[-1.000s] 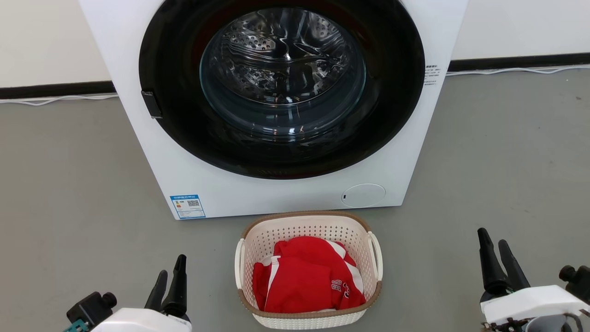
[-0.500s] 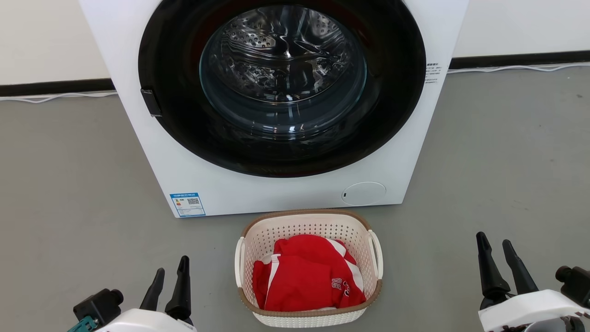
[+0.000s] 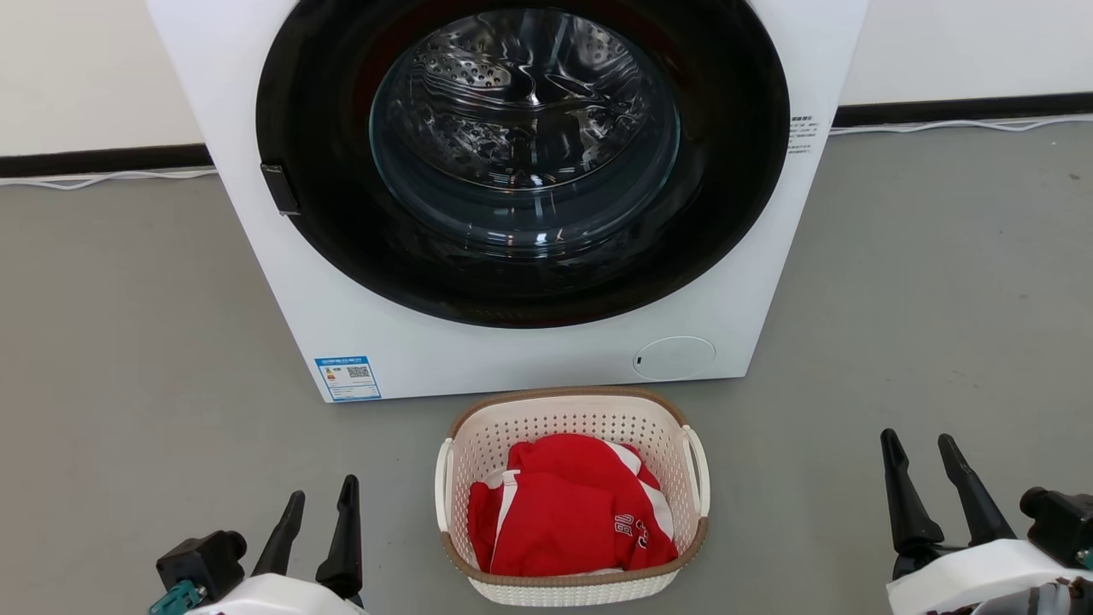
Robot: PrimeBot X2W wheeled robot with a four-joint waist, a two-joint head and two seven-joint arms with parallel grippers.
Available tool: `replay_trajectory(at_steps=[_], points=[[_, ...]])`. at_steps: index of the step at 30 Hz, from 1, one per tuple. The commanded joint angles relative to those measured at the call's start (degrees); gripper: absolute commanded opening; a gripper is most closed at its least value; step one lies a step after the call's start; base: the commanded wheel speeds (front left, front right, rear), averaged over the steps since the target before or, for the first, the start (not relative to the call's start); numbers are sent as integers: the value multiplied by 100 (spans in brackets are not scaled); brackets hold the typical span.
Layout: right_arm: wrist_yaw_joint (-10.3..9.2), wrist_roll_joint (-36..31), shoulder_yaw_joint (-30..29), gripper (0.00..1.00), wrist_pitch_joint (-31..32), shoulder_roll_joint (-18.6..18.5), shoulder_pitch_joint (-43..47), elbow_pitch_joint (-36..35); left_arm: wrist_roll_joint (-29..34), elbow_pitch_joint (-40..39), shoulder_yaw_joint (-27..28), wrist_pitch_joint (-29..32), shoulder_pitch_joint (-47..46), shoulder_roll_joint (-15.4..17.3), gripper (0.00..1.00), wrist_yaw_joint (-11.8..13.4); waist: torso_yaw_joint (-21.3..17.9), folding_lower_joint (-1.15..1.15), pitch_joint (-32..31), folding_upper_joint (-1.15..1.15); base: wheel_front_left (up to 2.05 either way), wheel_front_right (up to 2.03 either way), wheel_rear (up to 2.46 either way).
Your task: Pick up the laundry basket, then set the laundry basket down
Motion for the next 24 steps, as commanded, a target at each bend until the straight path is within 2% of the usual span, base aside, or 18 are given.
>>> replay_trajectory(at_steps=[1, 24], points=[[33, -167, 105, 100, -96, -131, -101, -163, 171, -127, 122, -84, -119, 61, 100, 16, 2, 0, -3, 0, 0, 0, 0], [41, -1576, 115, 100, -483, -292, -73, -77, 1805, -133, 142, -477, -73, 75, 100, 20, -15, 0, -21, 0, 0, 0, 0]])
